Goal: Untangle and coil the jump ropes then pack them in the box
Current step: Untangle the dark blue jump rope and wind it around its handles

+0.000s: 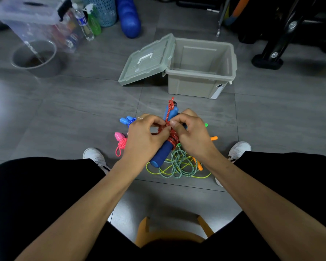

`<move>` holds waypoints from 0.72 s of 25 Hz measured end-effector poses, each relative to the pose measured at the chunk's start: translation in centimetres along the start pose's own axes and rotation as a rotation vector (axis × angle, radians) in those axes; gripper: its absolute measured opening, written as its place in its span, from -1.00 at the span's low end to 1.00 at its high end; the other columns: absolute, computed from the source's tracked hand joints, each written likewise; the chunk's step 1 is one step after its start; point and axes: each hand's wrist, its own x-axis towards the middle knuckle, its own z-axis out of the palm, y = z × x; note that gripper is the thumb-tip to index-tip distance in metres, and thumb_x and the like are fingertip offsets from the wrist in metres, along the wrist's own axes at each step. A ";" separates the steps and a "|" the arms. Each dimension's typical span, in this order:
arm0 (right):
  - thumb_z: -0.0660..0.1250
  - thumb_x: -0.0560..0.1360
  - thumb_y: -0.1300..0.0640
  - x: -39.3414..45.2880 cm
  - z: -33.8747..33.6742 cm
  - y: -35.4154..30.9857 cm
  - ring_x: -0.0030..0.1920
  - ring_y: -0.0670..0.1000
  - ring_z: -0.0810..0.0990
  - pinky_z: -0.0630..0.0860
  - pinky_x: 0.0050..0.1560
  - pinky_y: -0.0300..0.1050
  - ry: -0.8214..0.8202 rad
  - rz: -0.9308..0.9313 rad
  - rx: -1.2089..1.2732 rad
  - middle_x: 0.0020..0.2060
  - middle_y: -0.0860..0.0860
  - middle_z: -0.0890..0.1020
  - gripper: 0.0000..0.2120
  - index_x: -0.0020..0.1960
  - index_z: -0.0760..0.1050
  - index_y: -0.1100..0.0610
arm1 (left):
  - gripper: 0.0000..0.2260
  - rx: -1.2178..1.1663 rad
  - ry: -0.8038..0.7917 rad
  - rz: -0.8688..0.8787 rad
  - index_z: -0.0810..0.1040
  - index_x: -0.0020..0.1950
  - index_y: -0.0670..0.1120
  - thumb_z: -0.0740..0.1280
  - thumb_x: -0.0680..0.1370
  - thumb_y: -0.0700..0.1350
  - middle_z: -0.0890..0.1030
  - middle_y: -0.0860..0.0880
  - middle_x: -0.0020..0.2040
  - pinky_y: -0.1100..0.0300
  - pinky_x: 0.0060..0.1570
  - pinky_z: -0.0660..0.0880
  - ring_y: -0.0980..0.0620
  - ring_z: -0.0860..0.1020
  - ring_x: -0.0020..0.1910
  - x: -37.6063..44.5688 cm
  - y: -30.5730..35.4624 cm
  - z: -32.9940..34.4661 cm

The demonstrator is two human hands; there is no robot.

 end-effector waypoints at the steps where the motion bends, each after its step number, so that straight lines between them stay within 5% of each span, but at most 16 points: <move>1: 0.30 0.50 0.22 0.0 0.0 0.1 -0.06 0.07 0.49 0.39 -0.04 -0.13 -0.001 -0.009 -0.002 -0.19 0.04 0.49 -0.88 -0.14 0.59 0.22 | -0.95 -0.003 0.005 0.010 0.65 -0.22 -0.07 0.49 0.39 -0.16 0.58 0.09 -0.23 0.54 -0.18 0.29 0.32 0.48 -0.25 -0.1 0.0 0.1; 7: 0.36 0.47 0.12 -0.3 -0.3 0.5 0.02 0.03 0.44 0.32 0.06 -0.26 0.034 -0.101 -0.109 -0.09 0.00 0.45 -0.89 -0.06 0.58 0.16 | -0.88 -0.089 -0.015 -0.055 0.54 -0.30 -0.09 0.43 0.40 -0.22 0.54 0.04 -0.26 0.44 -0.17 0.34 0.23 0.48 -0.26 0.0 -0.1 0.5; 9: 0.42 0.43 -0.02 -0.5 -0.6 0.6 0.13 -0.02 0.40 0.26 0.16 -0.39 0.061 -0.044 -0.183 0.08 0.01 0.43 -0.67 0.13 0.51 0.09 | -0.88 -0.179 -0.010 -0.173 0.52 -0.29 -0.12 0.41 0.43 -0.22 0.53 0.04 -0.26 0.29 -0.18 0.39 0.15 0.51 -0.27 0.0 -0.3 0.5; 11: 0.43 0.41 -0.08 -0.1 -1.1 -0.1 0.10 -0.05 0.49 0.44 0.15 -0.23 -0.023 0.282 0.010 0.13 0.00 0.47 -0.51 0.26 0.38 0.04 | -0.88 -0.228 -0.029 -0.186 0.50 -0.28 -0.11 0.37 0.45 -0.18 0.53 0.01 -0.25 0.19 -0.20 0.42 0.05 0.54 -0.25 0.0 -0.4 0.6; 13: 0.47 0.37 -0.02 0.5 -1.3 -0.8 -0.06 0.01 0.62 0.62 -0.02 0.02 -0.081 0.580 0.436 0.00 0.07 0.59 -0.55 0.17 0.41 0.05 | -0.91 -0.222 -0.098 -0.112 0.48 -0.27 -0.11 0.31 0.42 -0.13 0.51 -0.01 -0.21 0.13 -0.17 0.45 -0.01 0.55 -0.20 0.2 -0.2 0.5; 18: 0.59 0.21 0.05 0.8 -1.1 -0.3 -0.18 0.13 0.63 0.56 0.01 0.24 0.023 0.660 0.665 -0.20 0.15 0.66 -0.59 -0.04 0.57 0.20 | -0.90 -0.179 -0.190 0.051 0.45 -0.27 -0.09 0.23 0.41 -0.08 0.49 -0.01 -0.19 0.22 -0.09 0.42 0.10 0.48 -0.17 -0.1 0.3 0.3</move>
